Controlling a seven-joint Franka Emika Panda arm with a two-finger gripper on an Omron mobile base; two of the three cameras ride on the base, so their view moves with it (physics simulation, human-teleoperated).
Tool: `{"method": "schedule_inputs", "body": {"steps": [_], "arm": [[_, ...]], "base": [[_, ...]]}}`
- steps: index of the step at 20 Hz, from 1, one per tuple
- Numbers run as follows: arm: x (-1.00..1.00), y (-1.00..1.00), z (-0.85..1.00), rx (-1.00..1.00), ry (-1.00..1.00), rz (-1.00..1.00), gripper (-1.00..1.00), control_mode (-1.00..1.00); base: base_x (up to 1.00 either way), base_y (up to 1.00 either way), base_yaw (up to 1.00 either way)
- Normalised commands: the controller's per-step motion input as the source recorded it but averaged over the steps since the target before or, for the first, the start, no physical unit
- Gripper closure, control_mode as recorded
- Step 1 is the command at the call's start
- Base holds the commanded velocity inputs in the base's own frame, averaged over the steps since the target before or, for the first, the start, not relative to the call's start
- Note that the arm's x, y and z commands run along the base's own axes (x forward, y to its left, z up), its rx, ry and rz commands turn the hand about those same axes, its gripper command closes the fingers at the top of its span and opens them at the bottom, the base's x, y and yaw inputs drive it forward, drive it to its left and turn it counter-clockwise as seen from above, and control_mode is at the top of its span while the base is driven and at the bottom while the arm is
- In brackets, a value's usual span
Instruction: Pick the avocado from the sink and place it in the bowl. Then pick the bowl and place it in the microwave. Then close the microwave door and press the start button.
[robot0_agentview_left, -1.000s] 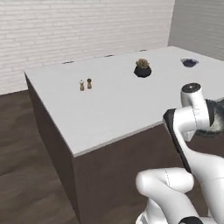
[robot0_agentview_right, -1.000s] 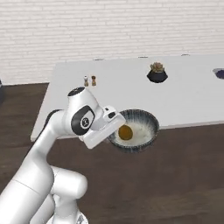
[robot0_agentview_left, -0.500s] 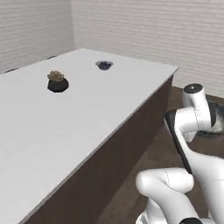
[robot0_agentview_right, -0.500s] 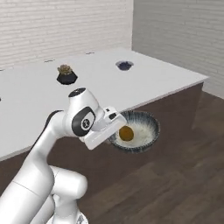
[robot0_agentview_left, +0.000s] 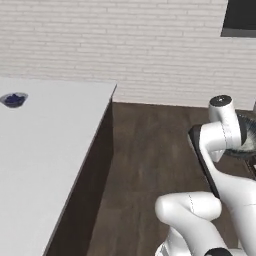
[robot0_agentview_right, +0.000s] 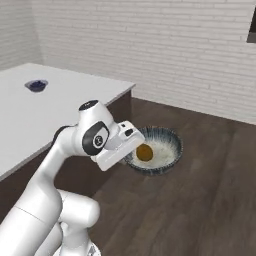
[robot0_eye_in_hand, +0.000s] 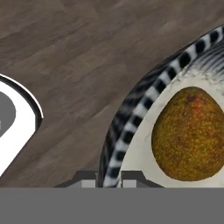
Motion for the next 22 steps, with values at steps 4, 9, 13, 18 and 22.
{"method": "schedule_inputs", "body": {"steps": [4, 9, 13, 18, 22], "arm": [[0.00, 0.00, 0.00, 0.00, 0.00, 0.00, 1.00, 1.00], [0.00, 0.00, 0.00, 0.00, 0.00, 0.00, 1.00, 1.00], [0.00, 0.00, 0.00, 0.00, 0.00, 0.00, 1.00, 1.00], [0.00, 0.00, 0.00, 0.00, 0.00, 0.00, 1.00, 1.00], [0.00, 0.00, 0.00, 0.00, 0.00, 0.00, 1.00, 1.00]], "base": [[0.95, 0.00, -0.63], [1.00, 0.00, -0.59], [1.00, 0.00, -0.58], [0.98, 0.00, -0.59], [0.87, 0.32, -0.66]]}}
